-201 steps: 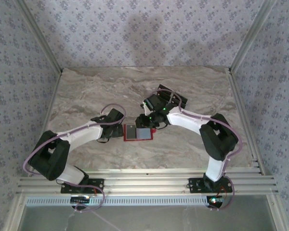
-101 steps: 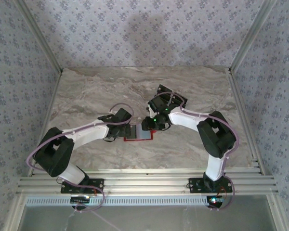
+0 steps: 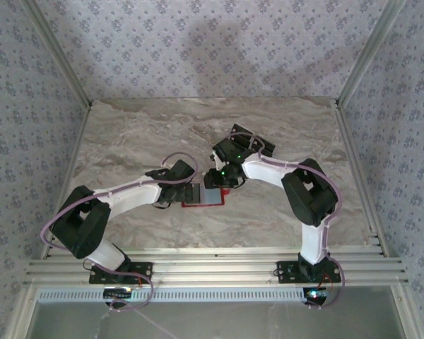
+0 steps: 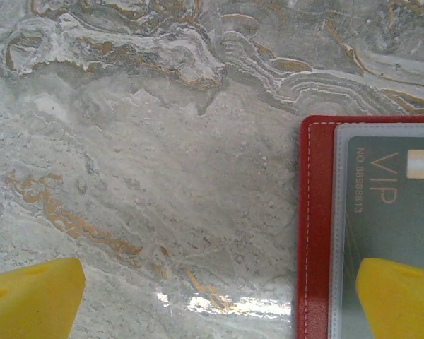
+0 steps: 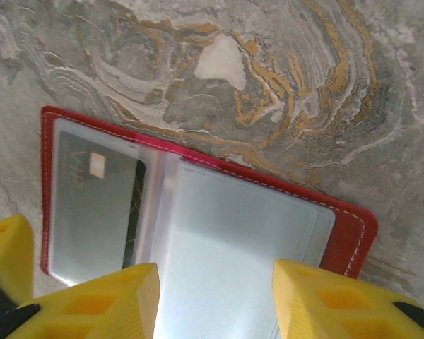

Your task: Put the credit cards into the card holder

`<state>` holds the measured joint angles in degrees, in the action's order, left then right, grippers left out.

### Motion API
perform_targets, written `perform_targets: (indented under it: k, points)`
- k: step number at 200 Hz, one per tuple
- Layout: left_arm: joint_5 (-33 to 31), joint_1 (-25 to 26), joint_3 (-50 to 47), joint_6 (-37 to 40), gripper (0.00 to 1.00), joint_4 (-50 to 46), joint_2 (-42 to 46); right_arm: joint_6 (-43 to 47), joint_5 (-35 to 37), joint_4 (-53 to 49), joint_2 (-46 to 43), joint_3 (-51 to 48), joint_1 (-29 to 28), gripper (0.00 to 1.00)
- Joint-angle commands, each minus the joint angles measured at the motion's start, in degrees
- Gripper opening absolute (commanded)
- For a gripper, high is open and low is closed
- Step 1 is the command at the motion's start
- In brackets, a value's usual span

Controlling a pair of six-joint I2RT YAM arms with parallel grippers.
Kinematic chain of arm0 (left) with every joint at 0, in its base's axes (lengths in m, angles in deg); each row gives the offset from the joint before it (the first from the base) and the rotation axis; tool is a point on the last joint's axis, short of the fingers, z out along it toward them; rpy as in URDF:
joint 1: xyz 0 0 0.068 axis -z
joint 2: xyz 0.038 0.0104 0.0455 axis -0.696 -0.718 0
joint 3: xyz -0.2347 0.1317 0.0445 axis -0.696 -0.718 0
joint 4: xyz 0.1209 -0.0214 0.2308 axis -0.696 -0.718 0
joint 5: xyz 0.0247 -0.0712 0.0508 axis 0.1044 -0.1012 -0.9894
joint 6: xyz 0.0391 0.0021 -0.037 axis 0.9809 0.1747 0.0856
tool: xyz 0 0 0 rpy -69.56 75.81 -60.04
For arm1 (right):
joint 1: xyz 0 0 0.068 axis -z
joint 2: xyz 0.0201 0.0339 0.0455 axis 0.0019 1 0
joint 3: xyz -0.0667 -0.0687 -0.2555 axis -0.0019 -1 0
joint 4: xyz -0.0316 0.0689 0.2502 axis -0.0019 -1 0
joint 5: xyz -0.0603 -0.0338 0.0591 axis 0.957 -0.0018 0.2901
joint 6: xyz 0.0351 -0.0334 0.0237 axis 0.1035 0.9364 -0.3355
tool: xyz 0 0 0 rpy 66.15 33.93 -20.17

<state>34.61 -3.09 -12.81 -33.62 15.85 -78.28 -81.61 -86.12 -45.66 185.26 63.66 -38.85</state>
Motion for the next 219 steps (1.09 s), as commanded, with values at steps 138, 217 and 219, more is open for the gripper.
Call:
perform_targets:
  k: [138,217,219]
  points:
    - [6.14,4.00,-8.14,1.97,0.99,14.69,8.17,-5.25,-5.24,4.11,4.78,0.00,-2.04,0.48]
    - [8.10,7.34,-10.16,3.84,0.99,22.53,8.82,-5.58,-5.50,4.64,4.92,-0.43,-2.03,0.48]
    - [8.14,7.44,-10.10,3.90,0.99,22.58,8.63,-5.62,-5.50,4.61,4.92,-0.44,-1.99,0.48]
